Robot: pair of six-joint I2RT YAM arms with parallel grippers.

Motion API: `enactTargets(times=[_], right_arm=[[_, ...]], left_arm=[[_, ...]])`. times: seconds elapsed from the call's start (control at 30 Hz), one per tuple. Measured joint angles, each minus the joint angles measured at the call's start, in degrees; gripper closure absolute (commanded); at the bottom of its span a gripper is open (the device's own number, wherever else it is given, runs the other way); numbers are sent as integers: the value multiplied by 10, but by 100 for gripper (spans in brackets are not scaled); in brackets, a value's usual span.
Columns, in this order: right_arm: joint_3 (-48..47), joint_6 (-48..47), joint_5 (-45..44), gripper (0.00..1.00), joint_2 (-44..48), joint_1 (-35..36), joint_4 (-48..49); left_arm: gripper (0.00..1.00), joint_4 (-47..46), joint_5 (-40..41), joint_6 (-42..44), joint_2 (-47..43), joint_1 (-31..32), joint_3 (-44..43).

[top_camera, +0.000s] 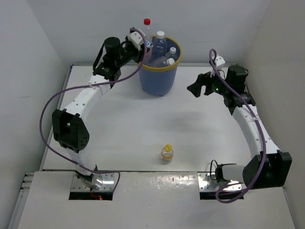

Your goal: Put the plastic bottles in the bin

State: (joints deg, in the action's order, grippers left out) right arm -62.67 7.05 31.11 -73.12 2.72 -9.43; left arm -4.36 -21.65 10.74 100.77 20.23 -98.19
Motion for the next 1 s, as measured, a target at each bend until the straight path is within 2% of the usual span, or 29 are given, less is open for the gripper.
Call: enactTargets(times=[0.03,0.2,0.3,0.33,0.53,0.67,0.87,1.0], right_arm=[[0,-2,11,17,2,0,-8],[2,-18,76,16,18,4,-60],[9,-43,97,16,32,17,-93],[12,-54,101,16,38,25,-105],[24,-120,111,16,53,75,-173],[40,-143,104,16,57,99,-196],[76,-163,84,16,76,135,-212],[94,-166,75,17,81,168,-212]], left_arm=[[99,-10,1,2,0,0,7],[32,-14,2,10,0,0,17],[15,36,-8,-4,4,3,17],[2,55,-10,-7,11,5,19],[0,130,-22,-37,38,7,2],[0,133,-39,-71,32,8,-37],[0,123,-56,-114,-35,2,-77],[0,113,-67,-138,-113,-13,-80]])
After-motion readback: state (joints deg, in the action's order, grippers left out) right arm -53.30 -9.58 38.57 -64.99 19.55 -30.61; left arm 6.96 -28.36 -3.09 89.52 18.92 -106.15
